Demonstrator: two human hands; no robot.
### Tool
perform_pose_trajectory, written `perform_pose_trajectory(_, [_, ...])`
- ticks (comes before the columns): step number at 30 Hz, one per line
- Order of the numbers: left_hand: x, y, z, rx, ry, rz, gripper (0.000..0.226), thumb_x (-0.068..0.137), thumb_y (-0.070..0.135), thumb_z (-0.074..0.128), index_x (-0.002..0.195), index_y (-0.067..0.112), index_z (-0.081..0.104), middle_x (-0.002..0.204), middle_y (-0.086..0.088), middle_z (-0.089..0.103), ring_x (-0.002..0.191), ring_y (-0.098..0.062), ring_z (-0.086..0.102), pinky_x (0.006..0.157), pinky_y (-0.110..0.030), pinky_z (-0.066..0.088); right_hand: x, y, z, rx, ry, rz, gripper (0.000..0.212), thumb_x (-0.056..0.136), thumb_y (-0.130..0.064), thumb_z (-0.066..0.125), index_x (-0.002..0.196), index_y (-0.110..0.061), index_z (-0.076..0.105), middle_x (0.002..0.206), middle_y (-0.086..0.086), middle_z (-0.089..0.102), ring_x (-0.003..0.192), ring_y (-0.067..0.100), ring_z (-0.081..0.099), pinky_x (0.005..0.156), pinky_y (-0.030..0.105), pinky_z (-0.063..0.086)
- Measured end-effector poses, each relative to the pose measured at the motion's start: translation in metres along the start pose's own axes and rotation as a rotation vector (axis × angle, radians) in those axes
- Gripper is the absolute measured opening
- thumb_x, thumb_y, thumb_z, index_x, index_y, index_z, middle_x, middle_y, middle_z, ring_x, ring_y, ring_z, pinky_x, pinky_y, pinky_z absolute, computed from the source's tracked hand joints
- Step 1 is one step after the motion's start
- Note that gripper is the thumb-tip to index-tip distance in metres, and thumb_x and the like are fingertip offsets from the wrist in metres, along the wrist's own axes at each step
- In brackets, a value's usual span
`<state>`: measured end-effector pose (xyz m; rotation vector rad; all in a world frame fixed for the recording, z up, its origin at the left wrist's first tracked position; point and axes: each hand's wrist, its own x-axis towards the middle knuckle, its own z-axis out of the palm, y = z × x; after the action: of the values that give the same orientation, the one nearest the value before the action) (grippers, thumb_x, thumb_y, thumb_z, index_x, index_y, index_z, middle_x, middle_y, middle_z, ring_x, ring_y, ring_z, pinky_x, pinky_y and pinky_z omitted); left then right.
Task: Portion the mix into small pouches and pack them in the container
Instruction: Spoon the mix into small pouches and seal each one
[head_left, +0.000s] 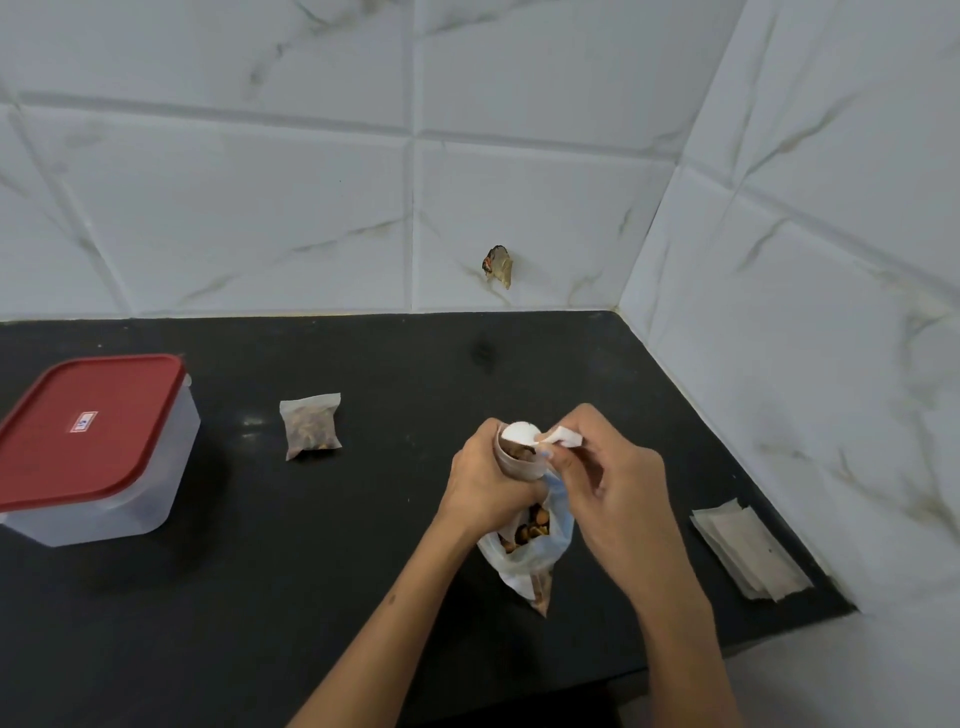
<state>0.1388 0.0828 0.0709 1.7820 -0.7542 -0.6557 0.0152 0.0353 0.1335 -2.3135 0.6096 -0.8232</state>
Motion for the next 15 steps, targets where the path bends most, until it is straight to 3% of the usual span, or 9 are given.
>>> perform_pose_trajectory(9, [-0.0013,-0.0043,-0.0032,-0.089,0.055,0.134,0.039,0.066,0.008,0.080,0.088,0.024,0.052,0.081,0.006,0.062,0.070,-0.003,0.058,0.059,-0.018,0.048,0.0034,-0.0051,-0.0038,0.104,0.019,0.035,0.009,0.089,-0.018,0.065,0.087,-0.020,0.056,0.078,-0.011,0.067,0.077,-0.002,0.066,0.061,0.010,0.050])
perform_pose_trajectory(15, [-0.0021,-0.0061,-0.0009,-0.122,0.072,0.167,0.038,0.064,0.012,0.082,0.087,0.022,0.053,0.076,0.009,0.061,0.064,0.001,0.056,0.057,-0.019,0.047,0.0041,-0.0025,-0.0045,0.136,-0.034,0.114,0.008,0.088,-0.019,0.065,0.087,-0.017,0.057,0.083,-0.006,0.071,0.079,0.002,0.069,0.069,0.023,0.058])
